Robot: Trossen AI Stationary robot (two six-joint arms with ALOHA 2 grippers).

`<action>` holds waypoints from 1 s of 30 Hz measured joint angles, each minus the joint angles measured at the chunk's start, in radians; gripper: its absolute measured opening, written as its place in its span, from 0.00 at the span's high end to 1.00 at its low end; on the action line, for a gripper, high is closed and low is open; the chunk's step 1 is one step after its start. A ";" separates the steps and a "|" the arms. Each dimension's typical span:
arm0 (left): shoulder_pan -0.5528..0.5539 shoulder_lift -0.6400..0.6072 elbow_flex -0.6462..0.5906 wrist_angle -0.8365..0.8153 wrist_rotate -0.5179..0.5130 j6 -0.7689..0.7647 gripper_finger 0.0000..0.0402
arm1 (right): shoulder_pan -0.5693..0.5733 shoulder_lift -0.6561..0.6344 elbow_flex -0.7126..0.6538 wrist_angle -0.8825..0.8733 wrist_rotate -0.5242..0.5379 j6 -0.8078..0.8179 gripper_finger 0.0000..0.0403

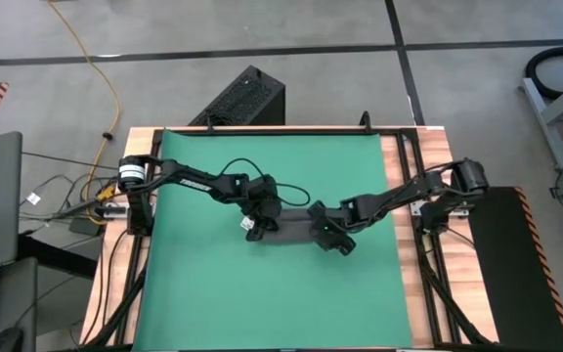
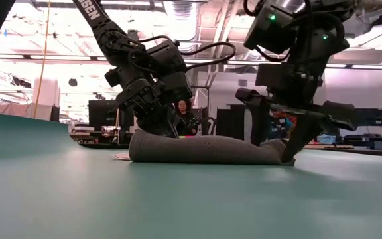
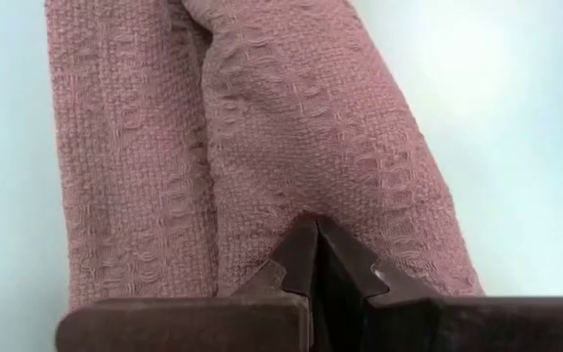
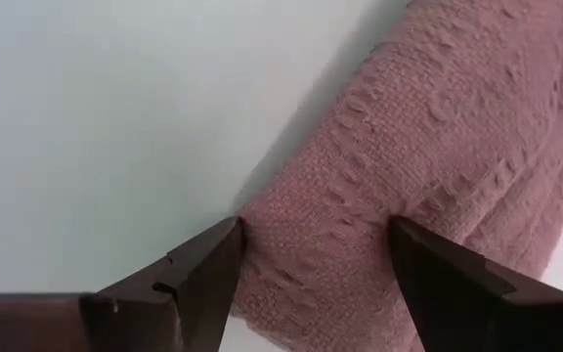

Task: Roll towel into tight, uniform cylinder
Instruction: Roll the gray towel

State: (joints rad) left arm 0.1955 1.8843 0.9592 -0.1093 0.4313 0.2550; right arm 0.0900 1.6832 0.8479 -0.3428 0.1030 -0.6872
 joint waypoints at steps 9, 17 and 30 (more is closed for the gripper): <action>-0.002 0.000 0.000 -0.006 0.003 -0.012 1.00 | 0.044 0.062 0.005 -0.010 0.094 0.209 0.43; -0.012 0.001 0.000 -0.004 0.036 -0.057 1.00 | 0.044 0.008 -0.002 -0.027 0.064 0.335 0.92; -0.057 0.002 0.000 0.005 0.109 -0.152 1.00 | -0.159 -0.094 -0.008 -0.041 -0.465 0.641 0.93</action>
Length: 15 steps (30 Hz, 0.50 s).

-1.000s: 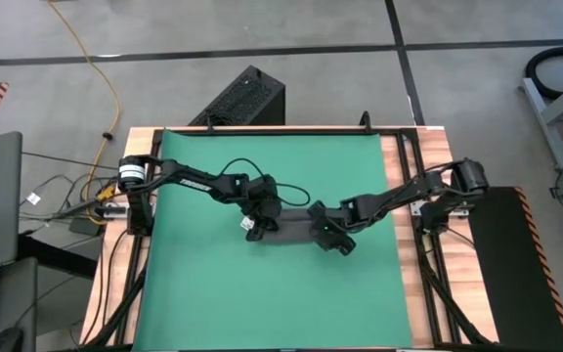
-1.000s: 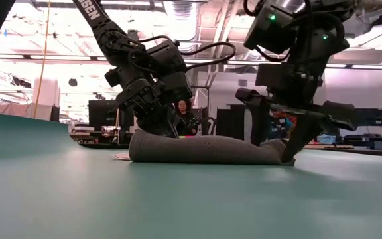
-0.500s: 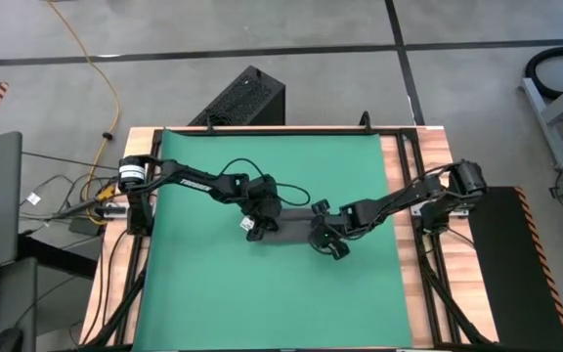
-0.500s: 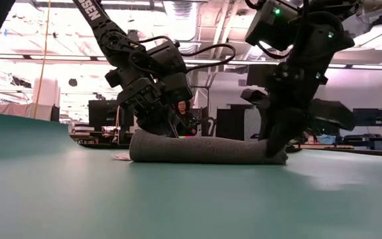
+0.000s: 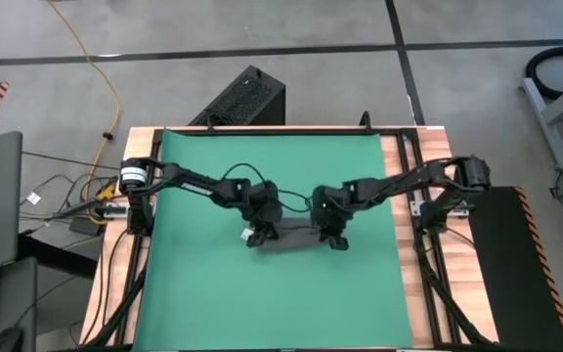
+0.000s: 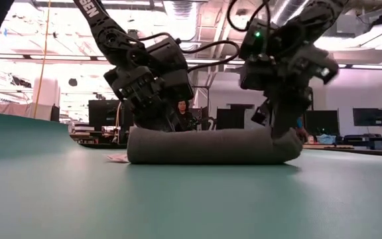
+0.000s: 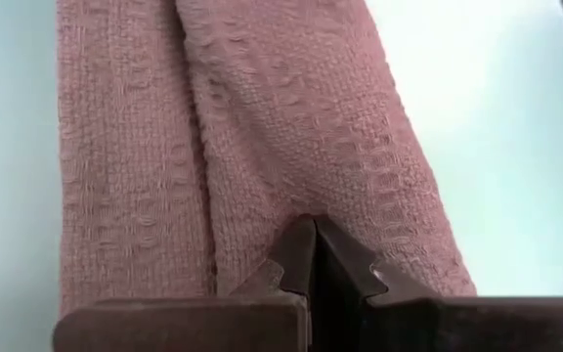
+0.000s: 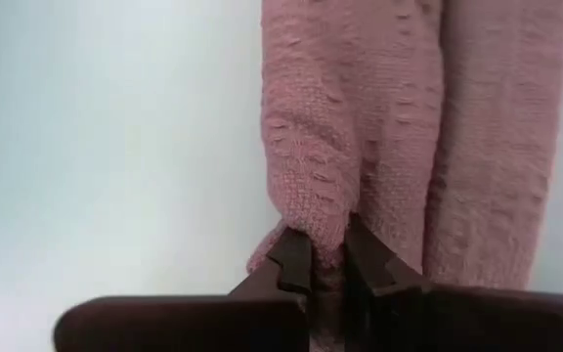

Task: Roll towel into tight, uniform cylinder
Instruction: Roll the gray towel

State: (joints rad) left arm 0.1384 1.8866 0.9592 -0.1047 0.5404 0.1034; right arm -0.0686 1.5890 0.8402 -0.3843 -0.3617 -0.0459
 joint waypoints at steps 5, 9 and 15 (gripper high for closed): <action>-0.022 0.000 0.000 0.000 0.025 -0.031 1.00 | -0.093 0.000 0.000 0.018 -0.224 0.100 0.93; -0.034 0.000 0.000 0.001 0.050 -0.060 1.00 | -0.155 0.006 0.000 0.020 -0.274 0.160 0.93; -0.049 0.000 0.000 0.003 0.056 -0.068 1.00 | -0.222 0.079 0.003 0.037 -0.292 0.222 0.93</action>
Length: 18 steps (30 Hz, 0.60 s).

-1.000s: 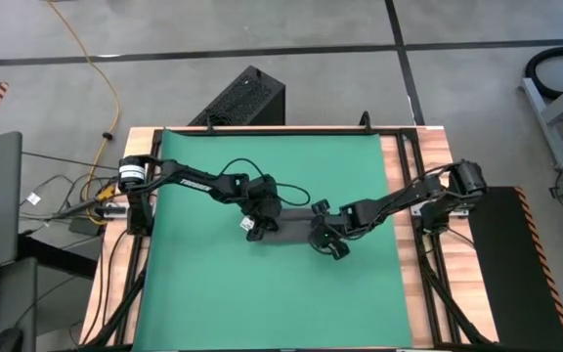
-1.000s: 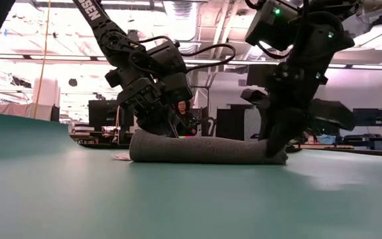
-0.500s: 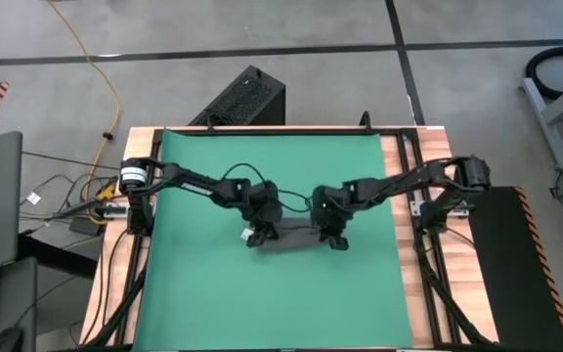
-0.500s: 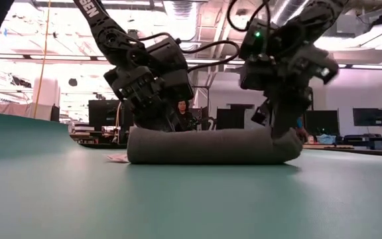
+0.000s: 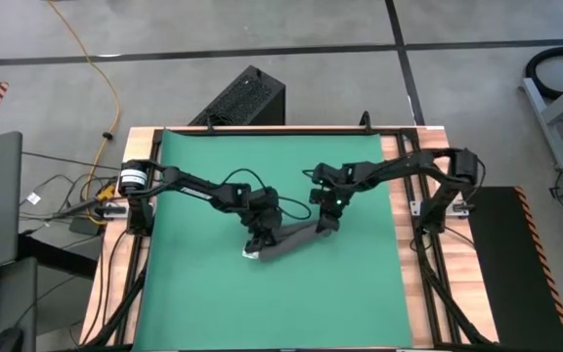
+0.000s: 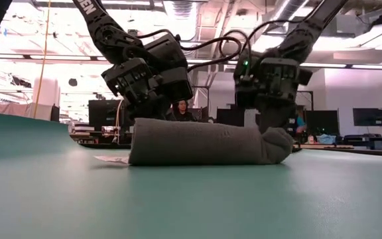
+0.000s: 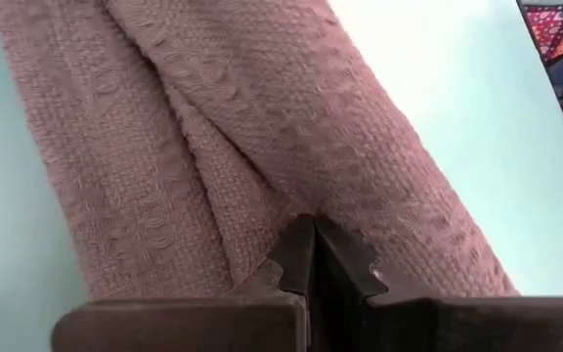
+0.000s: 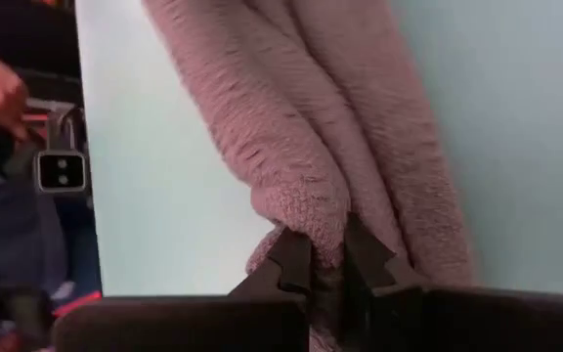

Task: Roll towel into tight, uniform cylinder
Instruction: Roll the gray towel

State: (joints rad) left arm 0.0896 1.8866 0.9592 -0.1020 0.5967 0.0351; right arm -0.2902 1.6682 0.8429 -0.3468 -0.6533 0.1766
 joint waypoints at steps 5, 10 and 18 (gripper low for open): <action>-0.005 0.000 -0.002 -0.001 0.026 -0.022 1.00 | -0.013 0.099 0.003 0.054 -0.034 0.099 0.93; -0.013 0.000 -0.002 -0.005 0.058 -0.057 1.00 | -0.013 0.143 0.003 0.101 -0.048 0.283 0.93; -0.020 -0.021 -0.002 -0.019 0.068 -0.213 1.00 | -0.013 0.144 0.003 0.105 -0.038 0.399 0.93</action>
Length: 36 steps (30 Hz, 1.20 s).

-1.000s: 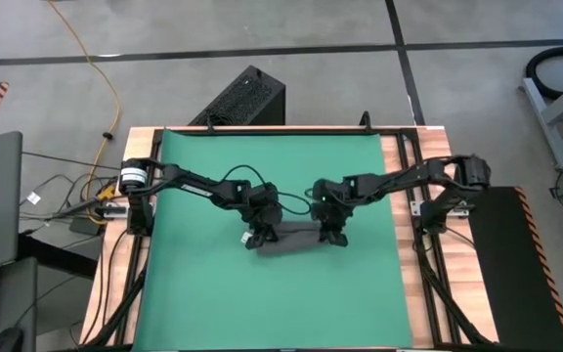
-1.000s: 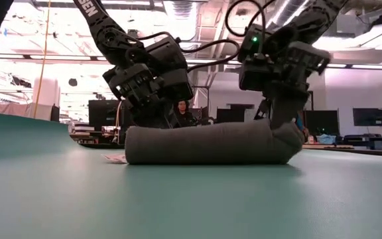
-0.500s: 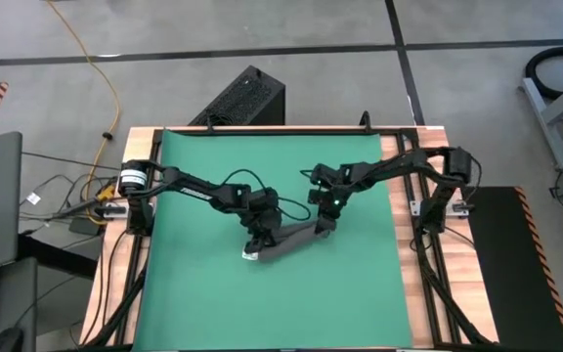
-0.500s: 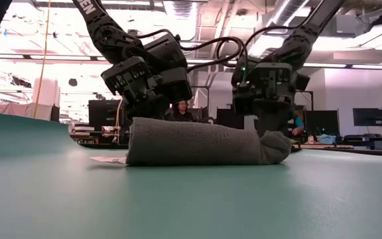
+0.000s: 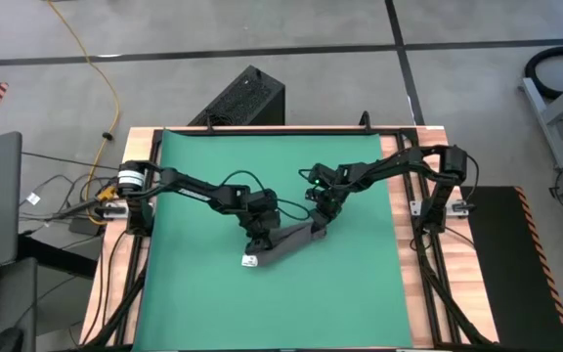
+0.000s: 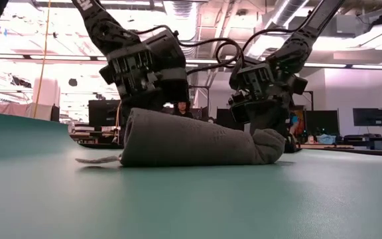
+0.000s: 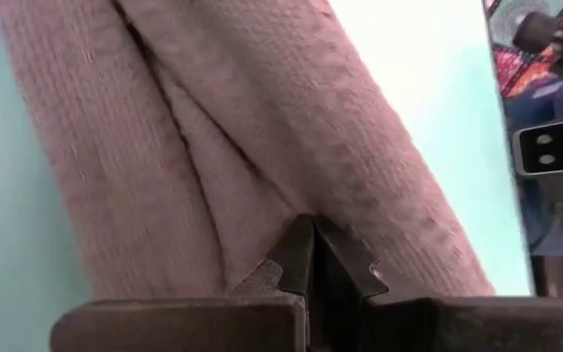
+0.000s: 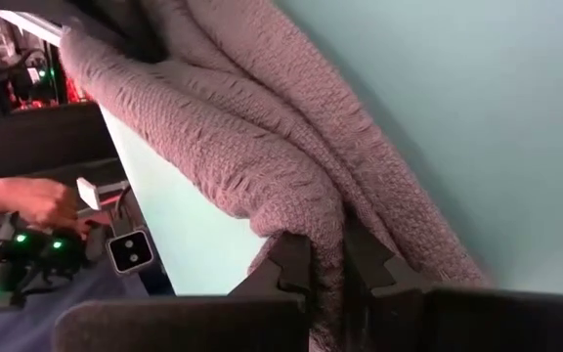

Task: Roll towel into tight, uniform cylinder
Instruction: Roll the gray towel

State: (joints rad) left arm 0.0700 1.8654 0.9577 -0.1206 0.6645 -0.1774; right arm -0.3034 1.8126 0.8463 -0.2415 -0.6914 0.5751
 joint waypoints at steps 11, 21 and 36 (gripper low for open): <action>-0.016 -0.244 0.000 -0.063 0.012 -0.190 1.00 | 0.000 0.002 -0.002 0.014 0.001 0.041 0.93; -0.175 -0.325 0.146 -0.178 -0.482 0.044 1.00 | 0.014 0.002 -0.003 0.057 0.007 0.051 0.93; -0.197 -0.258 0.147 -0.267 -0.593 0.196 1.00 | 0.016 0.002 -0.004 0.084 0.004 0.037 0.93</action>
State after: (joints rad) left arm -0.1268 1.6077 1.1049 -0.3878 0.0719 0.0185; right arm -0.2878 1.8149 0.8425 -0.1577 -0.6870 0.6126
